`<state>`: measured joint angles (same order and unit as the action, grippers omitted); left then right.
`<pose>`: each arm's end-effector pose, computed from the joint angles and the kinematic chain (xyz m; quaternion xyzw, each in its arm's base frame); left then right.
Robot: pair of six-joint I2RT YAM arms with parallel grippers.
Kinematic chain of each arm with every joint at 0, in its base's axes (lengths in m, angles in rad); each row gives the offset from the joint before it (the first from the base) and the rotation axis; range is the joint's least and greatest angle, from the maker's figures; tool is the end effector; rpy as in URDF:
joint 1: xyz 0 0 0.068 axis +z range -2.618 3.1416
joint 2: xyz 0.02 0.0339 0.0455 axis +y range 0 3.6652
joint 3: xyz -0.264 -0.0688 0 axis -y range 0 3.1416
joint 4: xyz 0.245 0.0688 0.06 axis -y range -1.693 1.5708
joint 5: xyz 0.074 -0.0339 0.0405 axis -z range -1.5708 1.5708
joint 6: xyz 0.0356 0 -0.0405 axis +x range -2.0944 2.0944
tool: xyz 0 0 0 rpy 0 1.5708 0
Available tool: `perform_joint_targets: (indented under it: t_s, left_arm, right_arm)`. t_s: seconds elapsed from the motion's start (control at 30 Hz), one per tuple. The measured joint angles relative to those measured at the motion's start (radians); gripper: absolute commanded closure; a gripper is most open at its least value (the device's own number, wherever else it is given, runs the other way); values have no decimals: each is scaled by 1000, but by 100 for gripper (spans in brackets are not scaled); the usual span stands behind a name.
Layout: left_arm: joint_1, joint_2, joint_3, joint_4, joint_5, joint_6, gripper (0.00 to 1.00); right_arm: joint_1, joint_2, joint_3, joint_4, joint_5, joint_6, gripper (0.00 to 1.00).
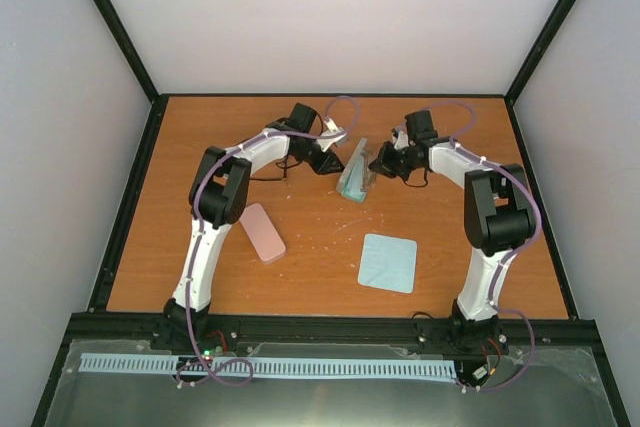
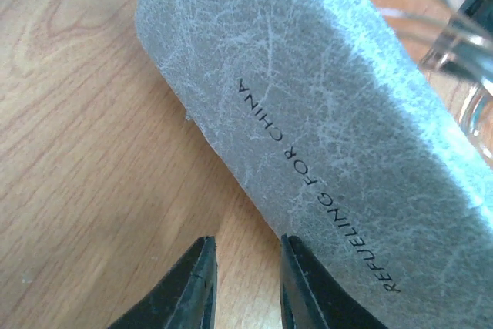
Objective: Organize the sunglasses
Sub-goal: Place the sunglasses in the sunglasses case.
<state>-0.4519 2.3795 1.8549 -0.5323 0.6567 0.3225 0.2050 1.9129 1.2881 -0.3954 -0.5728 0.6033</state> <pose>0.4433 -0.2393 0.1360 0.4216 0.8168 -0.3268 0.2199 0.3845 0.0997 0.1790 0.1074 0.9201 0.3525 0.1328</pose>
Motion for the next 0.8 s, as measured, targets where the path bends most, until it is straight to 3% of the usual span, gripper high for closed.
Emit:
perform_joint_targets:
  t_s: [0.8]
  left_arm:
    - [0,-30,-63,35,0,-19,75]
  right_arm:
    - [72,94,14,106,54,99,97]
